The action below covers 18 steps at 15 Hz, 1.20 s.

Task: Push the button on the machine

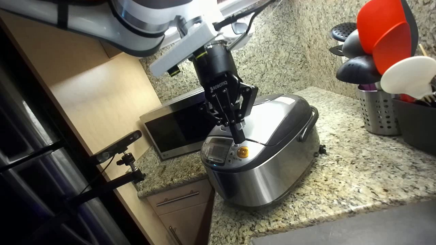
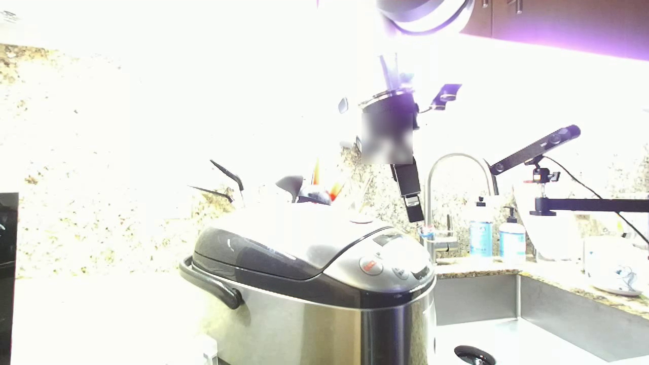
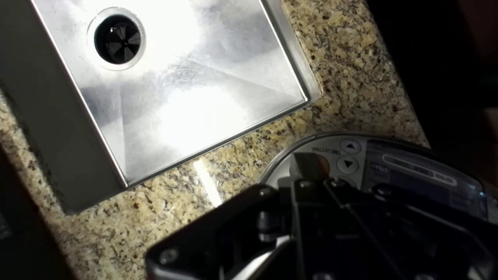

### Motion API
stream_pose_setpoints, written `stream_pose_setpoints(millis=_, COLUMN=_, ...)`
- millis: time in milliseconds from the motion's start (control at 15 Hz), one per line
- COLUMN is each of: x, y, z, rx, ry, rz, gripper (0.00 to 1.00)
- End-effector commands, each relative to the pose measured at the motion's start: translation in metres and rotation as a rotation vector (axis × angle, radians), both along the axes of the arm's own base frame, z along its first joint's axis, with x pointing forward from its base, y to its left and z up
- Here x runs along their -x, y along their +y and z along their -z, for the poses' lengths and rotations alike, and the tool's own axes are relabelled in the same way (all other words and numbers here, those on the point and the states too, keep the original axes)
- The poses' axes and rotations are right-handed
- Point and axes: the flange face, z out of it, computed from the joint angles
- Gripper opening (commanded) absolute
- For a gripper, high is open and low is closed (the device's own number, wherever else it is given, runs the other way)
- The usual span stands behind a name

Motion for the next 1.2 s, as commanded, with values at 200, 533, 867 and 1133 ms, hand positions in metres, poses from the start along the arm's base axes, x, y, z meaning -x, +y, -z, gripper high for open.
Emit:
stream_pose_setpoints(millis=200, x=0.010, y=0.007, z=-0.018, rx=0.022, ry=-0.025, rz=-0.034, gripper=0.00)
stream_pose_setpoints(millis=533, x=0.014, y=0.003, z=-0.010, rx=0.039, ry=0.008, rz=-0.023, gripper=0.00)
stream_pose_setpoints(millis=867, x=0.013, y=0.003, z=-0.002, rx=0.061, ry=0.036, rz=-0.032, gripper=0.00)
stream_pose_setpoints(millis=1133, x=0.012, y=0.004, z=0.000, rx=0.085, ry=0.054, rz=-0.051, gripper=0.00)
